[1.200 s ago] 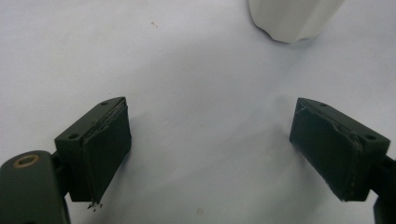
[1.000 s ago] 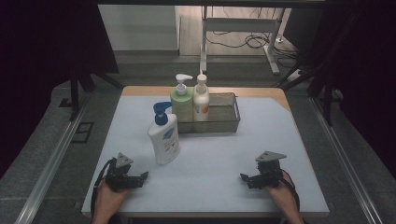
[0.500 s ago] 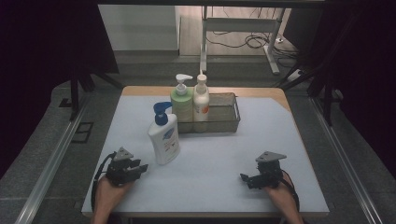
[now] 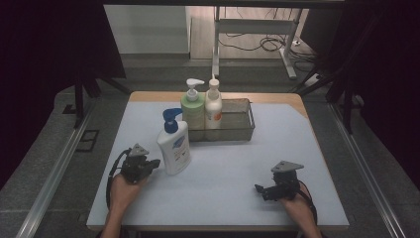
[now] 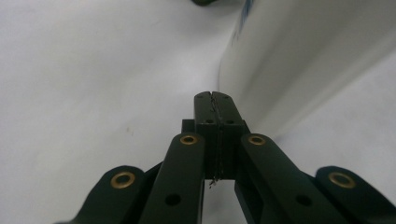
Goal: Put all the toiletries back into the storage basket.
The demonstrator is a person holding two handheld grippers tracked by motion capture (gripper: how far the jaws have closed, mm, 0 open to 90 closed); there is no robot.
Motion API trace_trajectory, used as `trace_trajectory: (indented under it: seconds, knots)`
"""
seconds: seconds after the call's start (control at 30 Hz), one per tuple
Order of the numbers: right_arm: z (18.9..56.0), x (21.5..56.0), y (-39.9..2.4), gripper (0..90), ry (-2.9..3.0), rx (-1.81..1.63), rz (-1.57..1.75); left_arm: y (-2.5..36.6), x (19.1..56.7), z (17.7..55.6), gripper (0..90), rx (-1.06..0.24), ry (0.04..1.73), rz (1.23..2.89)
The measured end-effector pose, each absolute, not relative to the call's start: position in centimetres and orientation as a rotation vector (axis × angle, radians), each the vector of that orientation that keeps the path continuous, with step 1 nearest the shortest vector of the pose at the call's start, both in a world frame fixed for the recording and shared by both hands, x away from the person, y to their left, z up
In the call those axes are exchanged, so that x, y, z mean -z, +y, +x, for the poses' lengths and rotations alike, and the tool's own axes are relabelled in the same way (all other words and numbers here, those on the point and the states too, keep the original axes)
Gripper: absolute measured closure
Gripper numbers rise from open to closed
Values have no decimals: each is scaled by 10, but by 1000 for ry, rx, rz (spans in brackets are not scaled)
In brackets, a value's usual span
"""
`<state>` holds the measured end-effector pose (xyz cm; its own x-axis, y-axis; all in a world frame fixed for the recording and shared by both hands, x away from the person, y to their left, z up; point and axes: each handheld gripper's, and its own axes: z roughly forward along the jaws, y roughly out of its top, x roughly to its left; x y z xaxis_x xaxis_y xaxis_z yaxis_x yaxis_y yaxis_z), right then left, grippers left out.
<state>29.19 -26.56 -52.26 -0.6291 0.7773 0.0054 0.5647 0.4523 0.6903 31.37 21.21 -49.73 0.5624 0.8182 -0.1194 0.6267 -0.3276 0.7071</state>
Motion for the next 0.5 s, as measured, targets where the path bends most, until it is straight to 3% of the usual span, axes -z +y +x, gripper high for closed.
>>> trace_trajectory:
  seconds: [0.5]
  knots:
    - [292,523,-266,0,2395,-963,1145,203,503,321,897,-302,1143,2045]
